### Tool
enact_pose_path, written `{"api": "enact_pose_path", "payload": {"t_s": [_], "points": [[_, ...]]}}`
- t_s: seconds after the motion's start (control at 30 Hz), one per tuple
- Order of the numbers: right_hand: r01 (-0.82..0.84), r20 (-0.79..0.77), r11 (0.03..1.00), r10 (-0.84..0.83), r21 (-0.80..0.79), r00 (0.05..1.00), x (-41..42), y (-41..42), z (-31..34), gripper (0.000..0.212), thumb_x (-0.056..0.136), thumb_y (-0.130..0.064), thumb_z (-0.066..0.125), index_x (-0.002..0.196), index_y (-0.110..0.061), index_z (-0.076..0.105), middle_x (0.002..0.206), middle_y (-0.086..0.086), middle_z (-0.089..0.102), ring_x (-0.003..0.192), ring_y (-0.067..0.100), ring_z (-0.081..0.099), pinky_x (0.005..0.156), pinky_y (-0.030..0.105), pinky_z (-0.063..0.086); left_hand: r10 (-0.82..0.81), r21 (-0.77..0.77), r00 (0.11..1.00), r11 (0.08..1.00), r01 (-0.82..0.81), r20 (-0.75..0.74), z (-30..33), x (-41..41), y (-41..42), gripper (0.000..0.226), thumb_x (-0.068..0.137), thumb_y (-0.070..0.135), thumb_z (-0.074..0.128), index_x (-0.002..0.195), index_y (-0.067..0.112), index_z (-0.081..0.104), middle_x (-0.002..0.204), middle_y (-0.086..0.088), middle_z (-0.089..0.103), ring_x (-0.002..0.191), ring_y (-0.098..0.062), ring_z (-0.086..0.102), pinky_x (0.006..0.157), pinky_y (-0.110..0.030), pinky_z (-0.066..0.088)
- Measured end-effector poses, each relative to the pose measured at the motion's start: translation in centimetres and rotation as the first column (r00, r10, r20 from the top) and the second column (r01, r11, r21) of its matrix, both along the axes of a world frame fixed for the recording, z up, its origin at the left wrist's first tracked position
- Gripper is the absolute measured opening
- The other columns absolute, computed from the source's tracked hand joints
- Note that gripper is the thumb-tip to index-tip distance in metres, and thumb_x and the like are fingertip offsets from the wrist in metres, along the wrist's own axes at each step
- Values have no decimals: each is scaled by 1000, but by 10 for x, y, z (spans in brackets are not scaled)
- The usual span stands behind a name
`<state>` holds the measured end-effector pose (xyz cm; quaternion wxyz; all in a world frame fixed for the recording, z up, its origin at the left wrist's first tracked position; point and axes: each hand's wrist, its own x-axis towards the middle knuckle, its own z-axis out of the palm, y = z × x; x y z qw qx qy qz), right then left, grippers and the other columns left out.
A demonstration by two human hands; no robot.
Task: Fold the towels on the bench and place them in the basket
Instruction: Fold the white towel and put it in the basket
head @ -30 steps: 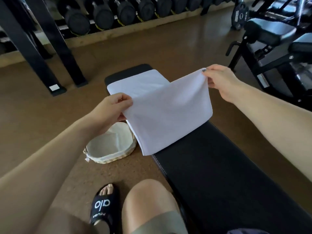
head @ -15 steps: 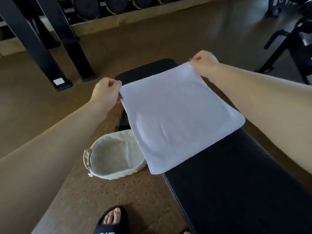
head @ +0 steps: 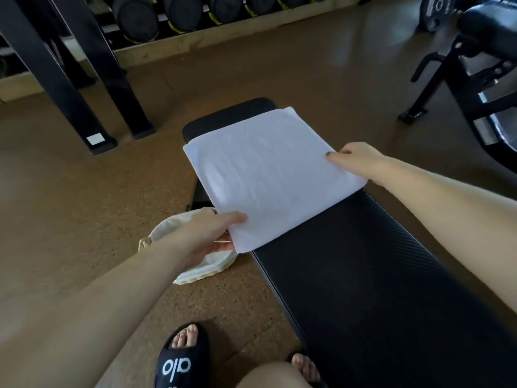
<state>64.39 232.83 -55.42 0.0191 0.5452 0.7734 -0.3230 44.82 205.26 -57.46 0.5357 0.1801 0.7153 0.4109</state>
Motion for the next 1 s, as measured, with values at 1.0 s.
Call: {"api": "enact_pose_path", "payload": {"t_s": [1.0], "points": [[93,-137,994,-84,57,987,48,-43,18,49,96,-31,65,141,-15,56,135,5,61,122,25,57,97,37,49,343,61,929,939,-338,-141,-3,15,-14,20,97,27,63,114,16,60,117,-5,67,106,-23,66,96,-42,57]]}}
